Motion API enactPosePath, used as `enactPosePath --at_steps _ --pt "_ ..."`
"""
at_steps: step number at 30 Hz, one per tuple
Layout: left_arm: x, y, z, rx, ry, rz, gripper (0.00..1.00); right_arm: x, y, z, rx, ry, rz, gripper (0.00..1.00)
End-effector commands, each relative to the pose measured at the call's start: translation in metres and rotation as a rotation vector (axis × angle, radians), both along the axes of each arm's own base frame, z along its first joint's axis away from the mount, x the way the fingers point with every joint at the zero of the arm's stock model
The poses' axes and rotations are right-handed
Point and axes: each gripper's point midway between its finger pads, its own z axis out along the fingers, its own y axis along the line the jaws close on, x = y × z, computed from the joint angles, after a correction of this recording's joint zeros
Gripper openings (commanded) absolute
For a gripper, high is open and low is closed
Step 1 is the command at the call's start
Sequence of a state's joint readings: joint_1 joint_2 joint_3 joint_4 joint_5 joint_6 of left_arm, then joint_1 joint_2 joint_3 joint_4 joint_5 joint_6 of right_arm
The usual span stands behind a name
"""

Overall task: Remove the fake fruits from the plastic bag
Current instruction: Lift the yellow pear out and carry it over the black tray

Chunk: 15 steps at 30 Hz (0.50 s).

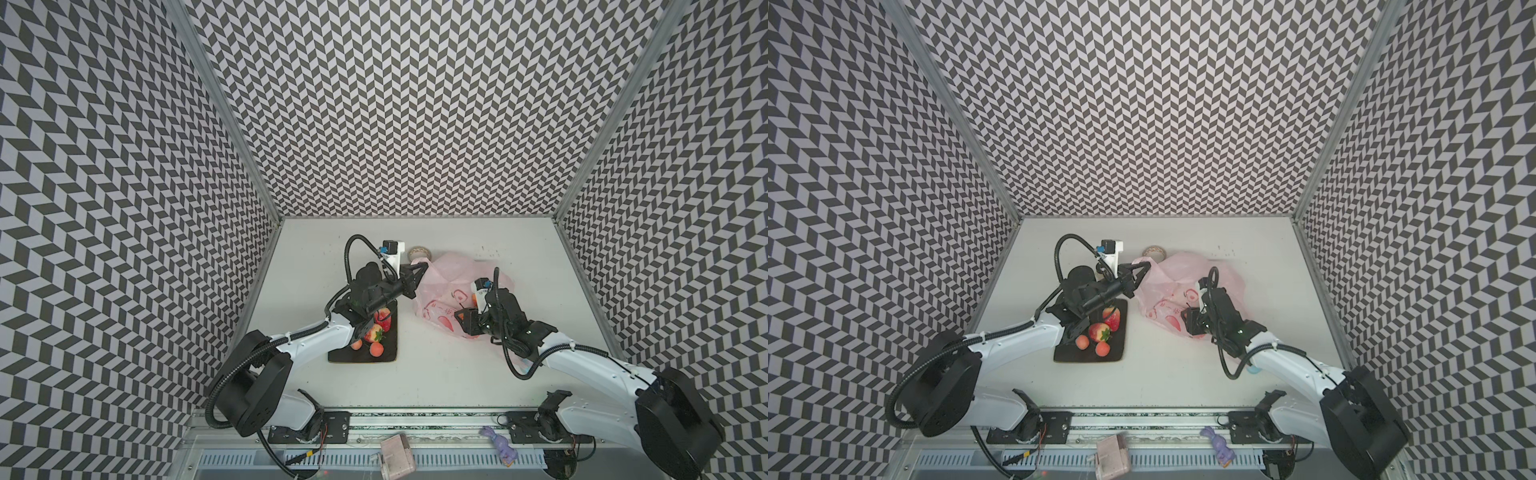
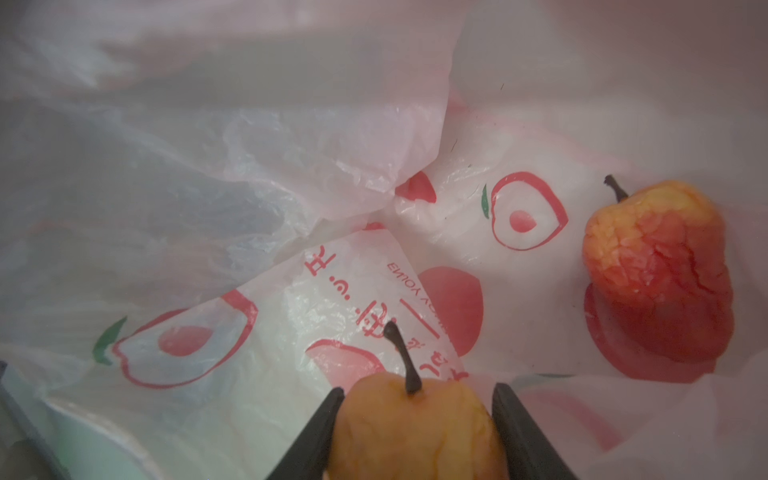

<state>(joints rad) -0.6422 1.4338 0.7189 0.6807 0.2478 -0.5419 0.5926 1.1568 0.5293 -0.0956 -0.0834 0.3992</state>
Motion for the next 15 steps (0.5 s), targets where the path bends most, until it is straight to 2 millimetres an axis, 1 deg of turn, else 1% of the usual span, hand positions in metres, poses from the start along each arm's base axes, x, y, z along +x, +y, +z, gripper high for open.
enactPosePath --at_steps 1,4,5,7,9,11,14,15 --pt "0.007 0.001 0.021 -0.059 -0.033 0.013 0.00 -0.010 0.023 0.040 0.109 -0.107 0.136 0.40" --pt "0.009 0.004 0.018 -0.051 -0.025 0.016 0.00 -0.028 0.042 0.071 0.157 -0.216 0.260 0.40" --pt "0.010 0.005 0.017 -0.051 -0.023 0.015 0.00 -0.037 0.051 0.080 0.170 -0.252 0.308 0.40" --pt "0.009 0.006 0.016 -0.049 -0.019 -0.006 0.00 -0.054 0.068 0.092 0.184 -0.317 0.392 0.40" --pt "0.010 0.007 0.013 -0.045 -0.012 -0.027 0.00 -0.072 0.087 0.098 0.173 -0.390 0.470 0.39" --pt "0.011 0.008 0.012 -0.034 -0.008 -0.040 0.00 -0.085 0.105 0.099 0.162 -0.453 0.531 0.39" --pt "0.012 0.010 0.011 -0.007 -0.008 -0.053 0.00 -0.094 0.133 0.095 0.158 -0.497 0.578 0.39" --pt "0.013 0.012 0.012 0.004 -0.011 -0.052 0.00 -0.092 0.143 0.092 0.147 -0.494 0.580 0.38"
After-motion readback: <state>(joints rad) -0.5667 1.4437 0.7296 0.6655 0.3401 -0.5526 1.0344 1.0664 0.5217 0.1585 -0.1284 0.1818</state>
